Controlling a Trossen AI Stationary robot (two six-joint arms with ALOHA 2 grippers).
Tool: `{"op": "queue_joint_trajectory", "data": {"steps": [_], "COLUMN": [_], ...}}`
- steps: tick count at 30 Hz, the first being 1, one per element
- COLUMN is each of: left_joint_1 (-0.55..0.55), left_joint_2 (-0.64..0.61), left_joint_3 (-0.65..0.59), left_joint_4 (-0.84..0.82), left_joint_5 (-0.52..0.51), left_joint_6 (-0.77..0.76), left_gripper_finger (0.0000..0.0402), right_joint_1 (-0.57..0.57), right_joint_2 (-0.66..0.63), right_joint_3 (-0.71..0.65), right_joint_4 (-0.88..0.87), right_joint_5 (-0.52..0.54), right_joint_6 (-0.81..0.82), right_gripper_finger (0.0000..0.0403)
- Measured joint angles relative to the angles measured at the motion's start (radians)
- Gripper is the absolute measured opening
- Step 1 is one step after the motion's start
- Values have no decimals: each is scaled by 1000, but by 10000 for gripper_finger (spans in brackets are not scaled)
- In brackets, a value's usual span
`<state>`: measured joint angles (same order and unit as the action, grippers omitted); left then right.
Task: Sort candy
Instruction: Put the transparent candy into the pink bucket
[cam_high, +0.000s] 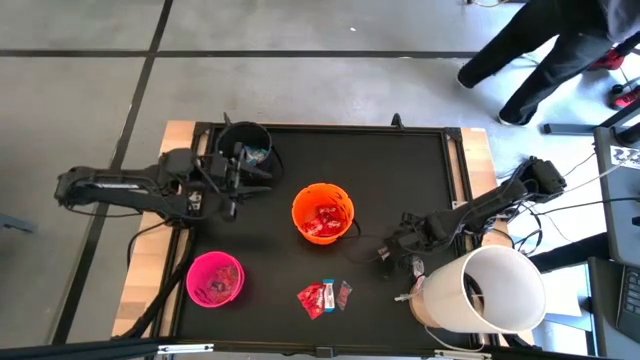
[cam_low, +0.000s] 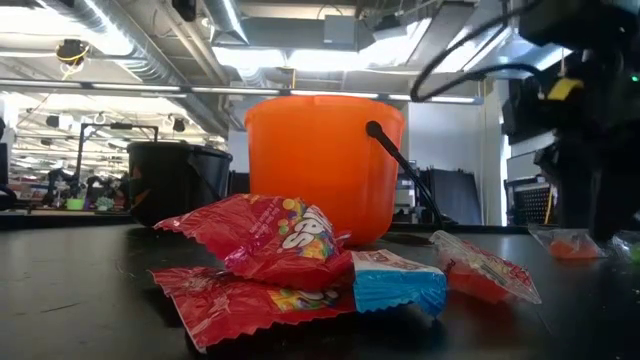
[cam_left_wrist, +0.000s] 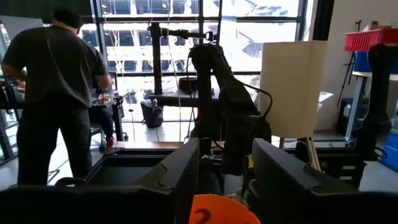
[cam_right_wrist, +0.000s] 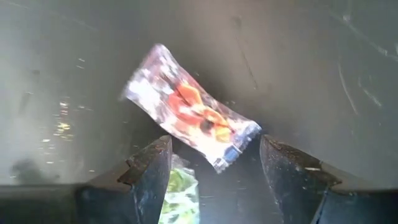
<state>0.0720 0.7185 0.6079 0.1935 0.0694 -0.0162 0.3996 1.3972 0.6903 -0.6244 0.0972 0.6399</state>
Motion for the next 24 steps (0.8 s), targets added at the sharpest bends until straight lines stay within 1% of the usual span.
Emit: {"op": "queue_joint_trajectory", "data": {"steps": [3,7,10,14,19,22,24], "left_joint_1": [-6,-6,-6,-6,-6,-17,-28], "left_joint_2": [14,15,15,15,15,15,15], "left_joint_3": [0,0,0,1,1,6,40], "left_joint_4": [4,6,30,68,80,117,117], "left_joint_5": [-10,-19,-35,-30,-34,-1,24], "left_joint_6": [-3,-17,-34,-34,-45,-47,-19], "left_gripper_finger": [143,143,143,143,143,143,143], "right_joint_1": [0,-1,-1,-1,-1,-1,-1], "right_joint_2": [0,0,0,0,0,0,-2], "right_joint_3": [-26,-60,-74,-76,-76,-73,-60], "right_joint_4": [16,89,141,162,161,161,161], "right_joint_5": [1,8,19,50,92,114,120], "right_joint_6": [8,6,-15,-36,-38,-37,-39], "right_gripper_finger": [241,239,221,172,89,37,12]}}
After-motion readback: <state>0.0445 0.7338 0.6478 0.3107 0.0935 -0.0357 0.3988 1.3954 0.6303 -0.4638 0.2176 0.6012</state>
